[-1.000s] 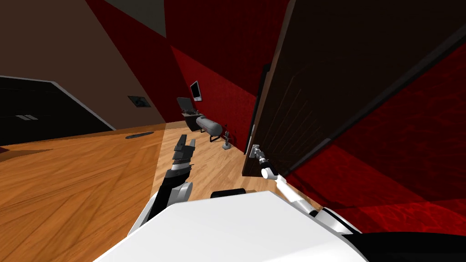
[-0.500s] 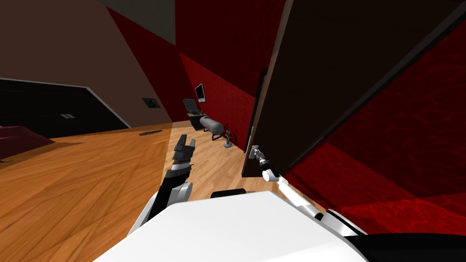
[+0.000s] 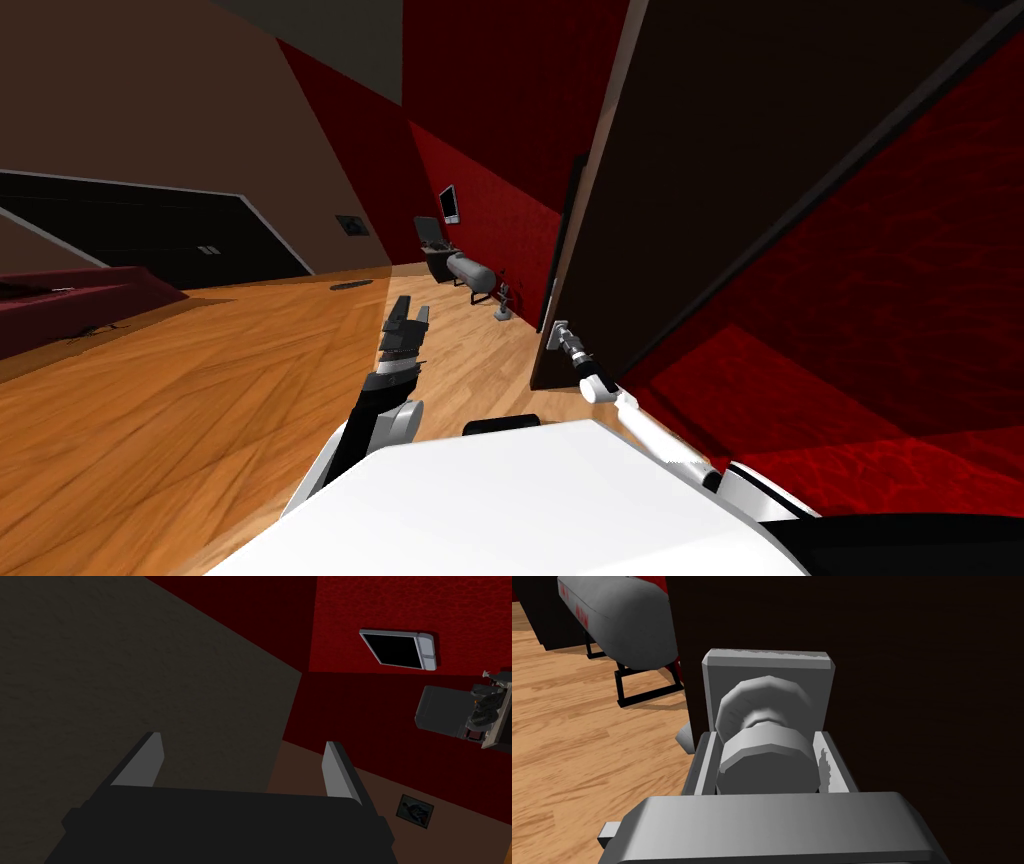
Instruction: Pull the door open
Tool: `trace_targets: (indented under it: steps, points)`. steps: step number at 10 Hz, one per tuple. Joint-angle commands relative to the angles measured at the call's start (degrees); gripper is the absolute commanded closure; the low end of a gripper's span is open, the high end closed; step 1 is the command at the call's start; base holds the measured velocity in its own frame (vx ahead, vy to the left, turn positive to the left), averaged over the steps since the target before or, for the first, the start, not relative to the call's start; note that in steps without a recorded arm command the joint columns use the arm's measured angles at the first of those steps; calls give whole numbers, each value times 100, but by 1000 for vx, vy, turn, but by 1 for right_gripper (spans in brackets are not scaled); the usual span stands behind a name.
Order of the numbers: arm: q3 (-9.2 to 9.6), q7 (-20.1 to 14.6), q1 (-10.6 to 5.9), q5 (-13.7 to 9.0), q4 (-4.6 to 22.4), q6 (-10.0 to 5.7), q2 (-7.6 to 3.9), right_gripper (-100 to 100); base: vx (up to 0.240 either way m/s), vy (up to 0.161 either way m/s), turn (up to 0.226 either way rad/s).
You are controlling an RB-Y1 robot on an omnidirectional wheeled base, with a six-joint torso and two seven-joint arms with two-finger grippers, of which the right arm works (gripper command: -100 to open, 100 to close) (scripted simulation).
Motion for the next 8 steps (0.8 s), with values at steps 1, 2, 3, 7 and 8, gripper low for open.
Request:
trace_targets:
  steps: [1, 2, 3, 7, 8]
  points:
    - [108, -105, 53, 25, -60, -79, -108, 100, -202, -104, 113]
    - [167, -165, 77, 39, -91, -122, -173, 100, -202, -96, 130]
    - [221, -219, 99, 51, -119, -160, -231, 100, -204, -87, 118]
    - [396, -386, 166, 102, -158, -290, -401, 100, -140, -48, 67]
    - [423, -416, 175, 111, -165, -317, -433, 100, -176, -75, 101]
